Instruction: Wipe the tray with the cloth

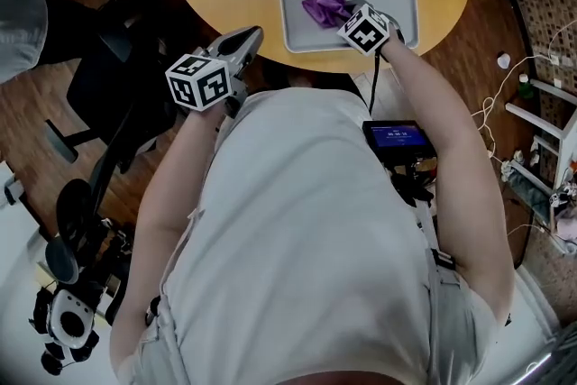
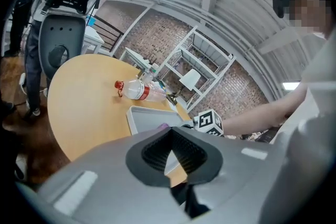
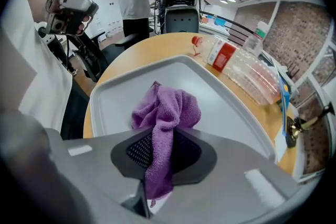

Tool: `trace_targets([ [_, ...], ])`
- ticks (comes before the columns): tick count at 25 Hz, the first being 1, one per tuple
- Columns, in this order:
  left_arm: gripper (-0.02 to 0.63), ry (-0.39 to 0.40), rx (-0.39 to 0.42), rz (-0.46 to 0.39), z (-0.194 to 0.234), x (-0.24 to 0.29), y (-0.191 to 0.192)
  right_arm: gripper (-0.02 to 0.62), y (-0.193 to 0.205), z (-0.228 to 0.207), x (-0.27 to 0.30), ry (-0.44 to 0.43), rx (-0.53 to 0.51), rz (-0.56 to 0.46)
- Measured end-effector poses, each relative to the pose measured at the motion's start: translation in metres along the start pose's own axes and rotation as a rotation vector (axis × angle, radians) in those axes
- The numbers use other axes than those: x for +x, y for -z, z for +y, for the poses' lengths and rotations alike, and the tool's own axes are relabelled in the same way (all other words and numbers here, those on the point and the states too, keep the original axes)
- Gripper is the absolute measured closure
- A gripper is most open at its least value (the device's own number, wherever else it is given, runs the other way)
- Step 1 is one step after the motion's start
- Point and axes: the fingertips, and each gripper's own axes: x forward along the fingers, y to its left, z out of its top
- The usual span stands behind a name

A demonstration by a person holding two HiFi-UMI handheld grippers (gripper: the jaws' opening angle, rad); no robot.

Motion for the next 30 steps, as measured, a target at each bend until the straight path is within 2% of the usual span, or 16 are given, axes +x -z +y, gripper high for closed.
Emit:
trace_targets([
  [5, 0.606, 0.019, 0.023, 0.022, -0.012, 0.014, -0.005, 0.528, 0.052, -0.039, -0.021, 0.052, 0.101, 0.034],
  [14, 0.606, 0.042, 0.042, 0.029, -0.029, 0.031, -0.010, 0.528, 0.167, -0.091, -0.067, 0.191, 0.411, 0.103],
  [20, 0.606, 0.053, 0.039, 0.039, -0.031, 0.037, -0.006, 0.531, 0.176, -0.084, -0.066, 0.253, 0.511, 0.111],
  [22, 0.606, 0.053, 0.034, 0.039, -0.031, 0.036, -0.004, 0.532, 0.173, -0.075, -0.066, 0.245, 0.535, 0.127],
  [25, 0.606, 0.048, 0.022, 0.043, -0.029, 0.033, 0.001, 0.531, 0.147, -0.048, -0.060, 0.161, 0.479, 0.087],
  [30, 0.606, 0.031, 0.001, 0.035, -0.027, 0.027, 0.009, 0.531, 0.091, -0.004, -0.039, 0.051, 0.249, 0.069],
])
